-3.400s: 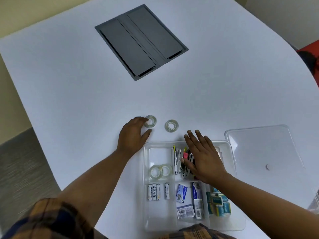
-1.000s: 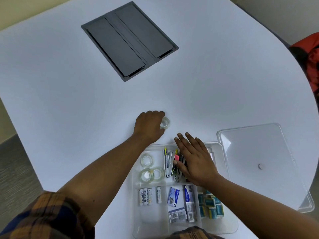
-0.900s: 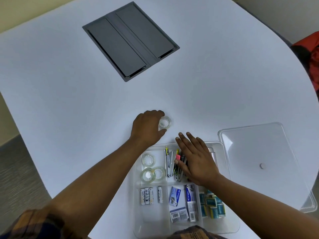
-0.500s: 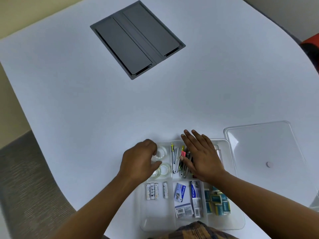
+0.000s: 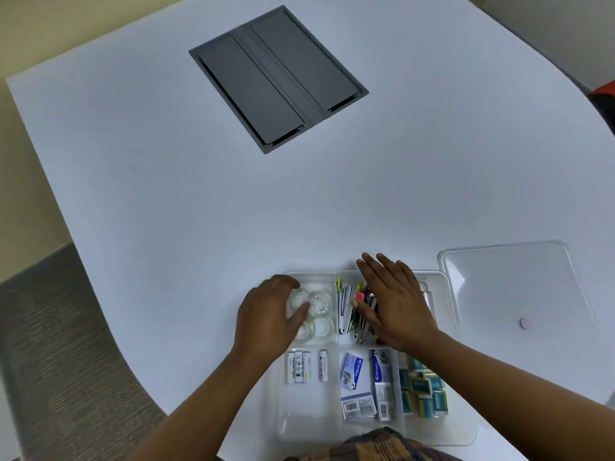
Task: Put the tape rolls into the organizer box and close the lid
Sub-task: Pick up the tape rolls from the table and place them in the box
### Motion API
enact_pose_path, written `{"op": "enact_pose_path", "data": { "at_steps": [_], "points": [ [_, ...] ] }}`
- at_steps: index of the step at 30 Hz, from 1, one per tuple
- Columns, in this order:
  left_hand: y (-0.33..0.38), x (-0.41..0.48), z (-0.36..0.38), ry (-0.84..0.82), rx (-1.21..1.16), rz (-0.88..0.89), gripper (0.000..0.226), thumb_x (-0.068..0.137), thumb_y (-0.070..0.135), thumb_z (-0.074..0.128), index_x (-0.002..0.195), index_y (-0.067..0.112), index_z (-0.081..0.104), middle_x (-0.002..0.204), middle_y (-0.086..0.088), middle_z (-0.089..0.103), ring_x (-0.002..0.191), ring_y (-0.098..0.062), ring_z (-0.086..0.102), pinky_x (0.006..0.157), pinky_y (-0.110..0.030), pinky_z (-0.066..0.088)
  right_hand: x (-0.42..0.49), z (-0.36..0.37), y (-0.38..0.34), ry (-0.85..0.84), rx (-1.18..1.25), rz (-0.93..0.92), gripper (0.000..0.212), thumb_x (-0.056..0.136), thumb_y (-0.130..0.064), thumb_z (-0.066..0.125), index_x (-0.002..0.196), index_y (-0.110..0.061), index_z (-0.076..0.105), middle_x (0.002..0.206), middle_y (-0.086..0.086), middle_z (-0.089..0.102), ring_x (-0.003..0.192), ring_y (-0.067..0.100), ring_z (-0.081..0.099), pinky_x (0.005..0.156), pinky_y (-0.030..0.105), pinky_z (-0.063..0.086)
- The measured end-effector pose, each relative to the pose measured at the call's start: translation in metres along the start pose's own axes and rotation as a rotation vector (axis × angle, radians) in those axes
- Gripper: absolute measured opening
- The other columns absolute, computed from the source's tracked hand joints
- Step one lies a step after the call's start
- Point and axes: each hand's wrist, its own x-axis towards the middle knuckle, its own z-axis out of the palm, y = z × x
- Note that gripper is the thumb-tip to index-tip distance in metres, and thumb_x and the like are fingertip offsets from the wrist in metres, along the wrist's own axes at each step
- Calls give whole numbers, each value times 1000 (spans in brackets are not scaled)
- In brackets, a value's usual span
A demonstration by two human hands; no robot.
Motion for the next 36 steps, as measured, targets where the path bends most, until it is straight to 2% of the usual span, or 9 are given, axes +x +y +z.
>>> {"op": "enact_pose_path", "data": {
  "at_steps": [4,8,10,12,16,20,25,28,36],
  "points": [
    [-26,-15,-1,240,-79,-109,26,85,39,62,107,25,59,108,9,63,92,-13,59,79,-33,50,3,-13,-16,100,76,-16,54,91,-46,47,137,-19,50,153,2,39,144,20,28,118,44,11],
    [-52,-26,13,158,-79,-237,46,90,40,55,129,17,50,130,-3,59,118,-26,56,98,-40,44,8,-22,-43,135,107,-126,41,77,-29,73,117,-21,66,127,-1,64,118,23,57,99,39,28],
    [-64,-34,20,64,22,-259,75,86,43,61,146,13,28,150,-9,40,136,-28,38,107,-44,33,14,-23,-58,68,113,-187,36,75,-26,77,111,-22,69,119,-2,68,109,23,61,93,41,36],
    [-71,-42,26,-43,73,-286,94,82,60,51,151,16,4,160,-7,14,147,-25,12,113,-48,21,20,-22,-67,-35,101,-240,32,77,-24,74,109,-22,69,116,-5,68,107,21,60,91,41,36],
    [-83,-47,36,-237,140,-347,94,75,78,15,145,26,-21,156,4,-27,141,-15,-28,115,-52,-3,28,-15,-75,-156,-4,-233,32,80,-22,68,112,-22,66,114,-5,68,107,22,55,91,39,33],
    [-89,-42,37,-359,169,-357,93,73,81,8,134,28,-38,145,6,-45,132,-16,-44,113,-52,-13,30,-14,-78,-202,-144,-157,37,75,-18,67,111,-21,60,111,-6,65,106,21,49,86,38,31],
    [-93,-36,35,-467,175,-350,93,80,75,20,128,30,-46,137,5,-55,126,-19,-51,111,-55,-16,28,-10,-87,-239,-268,-181,31,60,-8,69,85,-19,55,85,-5,62,96,24,47,73,36,24],
    [-93,-36,34,-496,175,-352,94,78,77,18,127,30,-47,138,4,-55,125,-20,-51,110,-55,-17,31,-8,-89,-197,-281,-173,33,55,-3,68,81,-18,55,79,-3,62,91,24,48,73,37,29],
    [-89,-37,30,-518,181,-355,93,82,74,21,128,28,-46,138,2,-54,128,-23,-49,110,-55,-19,36,-9,-92,-149,-241,-181,24,68,-13,65,91,-19,61,93,-4,65,94,23,49,78,38,27]
  ]
}}
